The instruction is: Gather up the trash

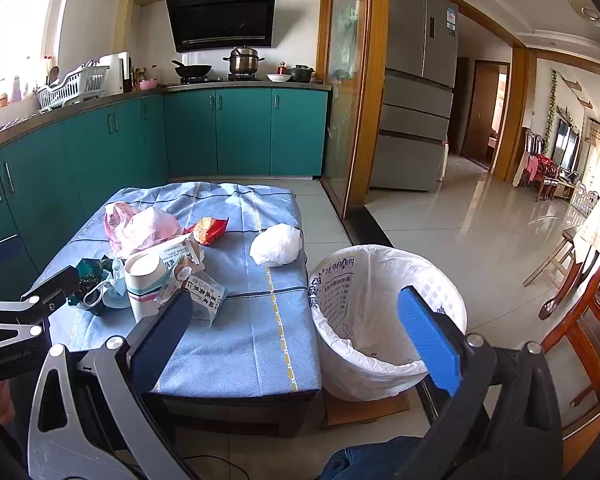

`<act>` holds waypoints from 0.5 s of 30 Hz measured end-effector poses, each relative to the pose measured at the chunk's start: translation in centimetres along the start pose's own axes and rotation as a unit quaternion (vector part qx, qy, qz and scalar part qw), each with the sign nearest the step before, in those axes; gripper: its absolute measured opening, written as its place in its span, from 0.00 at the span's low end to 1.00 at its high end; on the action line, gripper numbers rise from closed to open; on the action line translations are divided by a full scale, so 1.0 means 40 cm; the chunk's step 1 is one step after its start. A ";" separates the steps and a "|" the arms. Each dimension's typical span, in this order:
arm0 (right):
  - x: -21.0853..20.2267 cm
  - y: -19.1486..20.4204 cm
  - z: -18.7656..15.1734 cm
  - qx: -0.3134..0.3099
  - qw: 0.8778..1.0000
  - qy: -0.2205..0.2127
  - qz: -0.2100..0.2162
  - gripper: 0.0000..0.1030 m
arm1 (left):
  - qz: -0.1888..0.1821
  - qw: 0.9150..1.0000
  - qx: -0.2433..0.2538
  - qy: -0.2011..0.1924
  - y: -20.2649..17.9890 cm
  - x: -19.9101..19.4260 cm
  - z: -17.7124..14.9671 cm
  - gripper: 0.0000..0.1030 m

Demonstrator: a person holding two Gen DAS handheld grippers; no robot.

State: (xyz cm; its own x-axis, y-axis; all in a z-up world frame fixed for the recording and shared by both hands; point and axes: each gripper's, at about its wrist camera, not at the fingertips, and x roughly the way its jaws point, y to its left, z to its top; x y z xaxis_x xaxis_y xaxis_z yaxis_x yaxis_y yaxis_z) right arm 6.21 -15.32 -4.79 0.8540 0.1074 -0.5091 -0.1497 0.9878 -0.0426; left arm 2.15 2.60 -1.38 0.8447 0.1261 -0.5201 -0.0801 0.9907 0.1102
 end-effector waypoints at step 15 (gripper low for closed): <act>0.013 -0.003 -0.009 0.002 1.000 0.006 0.006 0.97 | 0.002 1.000 -0.003 0.008 0.004 0.012 -0.007 0.97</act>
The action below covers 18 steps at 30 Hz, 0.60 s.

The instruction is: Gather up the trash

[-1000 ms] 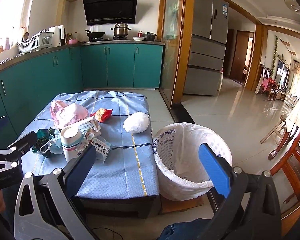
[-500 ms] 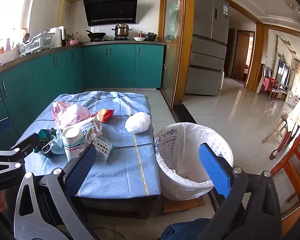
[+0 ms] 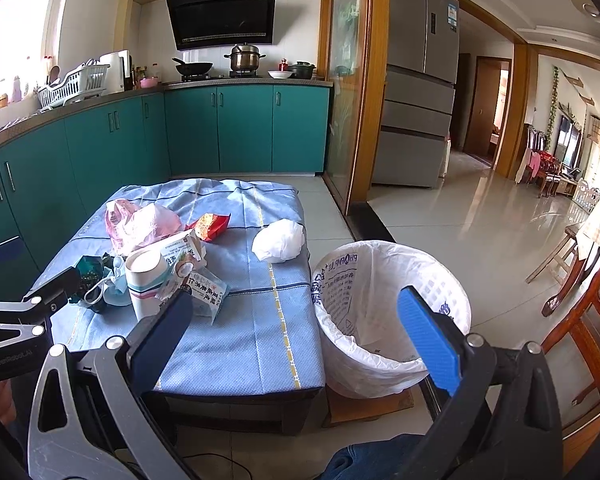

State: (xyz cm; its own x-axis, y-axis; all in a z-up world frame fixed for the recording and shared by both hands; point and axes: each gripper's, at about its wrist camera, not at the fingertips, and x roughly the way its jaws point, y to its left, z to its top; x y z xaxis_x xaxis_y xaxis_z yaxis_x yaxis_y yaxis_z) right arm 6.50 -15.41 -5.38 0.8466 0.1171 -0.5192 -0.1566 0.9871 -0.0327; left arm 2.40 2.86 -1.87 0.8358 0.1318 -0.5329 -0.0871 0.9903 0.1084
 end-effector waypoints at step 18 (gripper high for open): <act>0.008 0.005 -0.009 -0.003 1.000 0.004 0.001 0.97 | 0.001 1.000 -0.004 0.008 0.008 0.009 -0.005 0.97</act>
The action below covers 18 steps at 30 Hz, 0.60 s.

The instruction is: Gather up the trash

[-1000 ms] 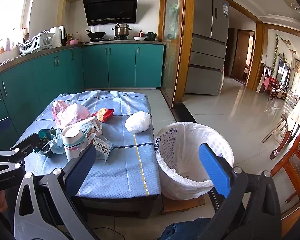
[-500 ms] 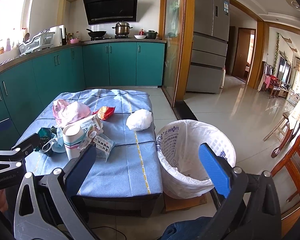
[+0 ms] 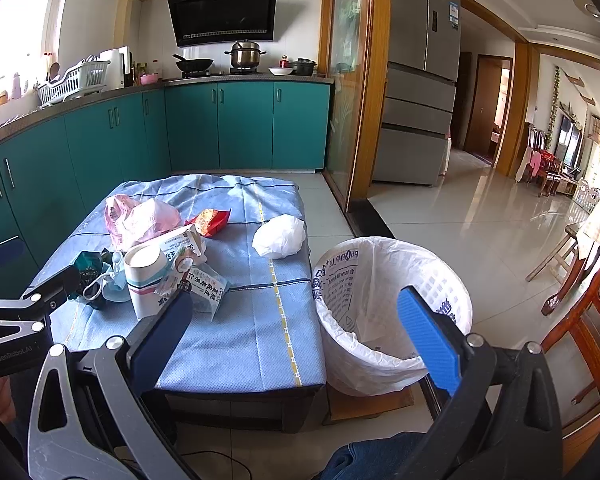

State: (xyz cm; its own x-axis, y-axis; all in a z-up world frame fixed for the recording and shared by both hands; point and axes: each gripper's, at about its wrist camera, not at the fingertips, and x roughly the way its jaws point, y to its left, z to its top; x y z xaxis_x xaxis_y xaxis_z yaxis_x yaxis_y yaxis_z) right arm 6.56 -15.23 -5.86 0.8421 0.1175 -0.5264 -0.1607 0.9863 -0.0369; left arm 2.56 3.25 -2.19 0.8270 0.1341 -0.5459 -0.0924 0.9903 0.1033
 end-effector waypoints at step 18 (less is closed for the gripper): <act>0.006 0.007 -0.004 -0.001 1.000 0.006 0.002 0.97 | 0.011 1.000 0.006 -0.013 0.005 0.000 -0.015 0.97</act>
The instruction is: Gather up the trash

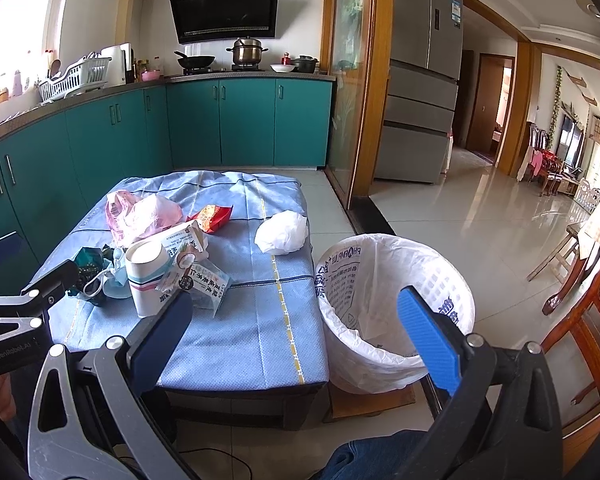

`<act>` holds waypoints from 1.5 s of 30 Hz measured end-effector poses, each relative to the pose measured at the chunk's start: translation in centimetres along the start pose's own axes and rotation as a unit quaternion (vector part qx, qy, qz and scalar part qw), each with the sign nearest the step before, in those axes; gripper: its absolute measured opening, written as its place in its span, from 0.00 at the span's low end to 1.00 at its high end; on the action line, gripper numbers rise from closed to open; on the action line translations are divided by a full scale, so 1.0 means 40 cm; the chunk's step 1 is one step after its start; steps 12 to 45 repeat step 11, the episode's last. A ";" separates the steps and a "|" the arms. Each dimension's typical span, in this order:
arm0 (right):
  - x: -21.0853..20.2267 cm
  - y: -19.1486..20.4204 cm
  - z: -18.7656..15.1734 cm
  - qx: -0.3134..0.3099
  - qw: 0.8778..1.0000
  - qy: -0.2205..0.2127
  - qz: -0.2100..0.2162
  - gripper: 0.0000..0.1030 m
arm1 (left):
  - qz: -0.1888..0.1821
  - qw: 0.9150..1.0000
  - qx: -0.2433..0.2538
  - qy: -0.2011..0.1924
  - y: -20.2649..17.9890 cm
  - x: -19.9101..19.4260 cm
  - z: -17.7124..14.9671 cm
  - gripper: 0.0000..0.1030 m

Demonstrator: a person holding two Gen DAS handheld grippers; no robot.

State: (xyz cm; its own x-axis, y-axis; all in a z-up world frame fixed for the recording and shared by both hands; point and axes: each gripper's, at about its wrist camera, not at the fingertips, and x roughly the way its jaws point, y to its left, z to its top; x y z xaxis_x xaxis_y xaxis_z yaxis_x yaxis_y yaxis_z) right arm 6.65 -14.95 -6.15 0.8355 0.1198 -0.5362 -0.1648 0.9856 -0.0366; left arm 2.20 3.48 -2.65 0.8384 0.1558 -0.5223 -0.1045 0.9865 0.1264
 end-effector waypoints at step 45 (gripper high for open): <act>-0.003 -0.001 -0.001 0.000 1.000 -0.001 0.001 0.97 | 0.001 0.999 -0.015 0.029 0.007 0.023 0.000 0.97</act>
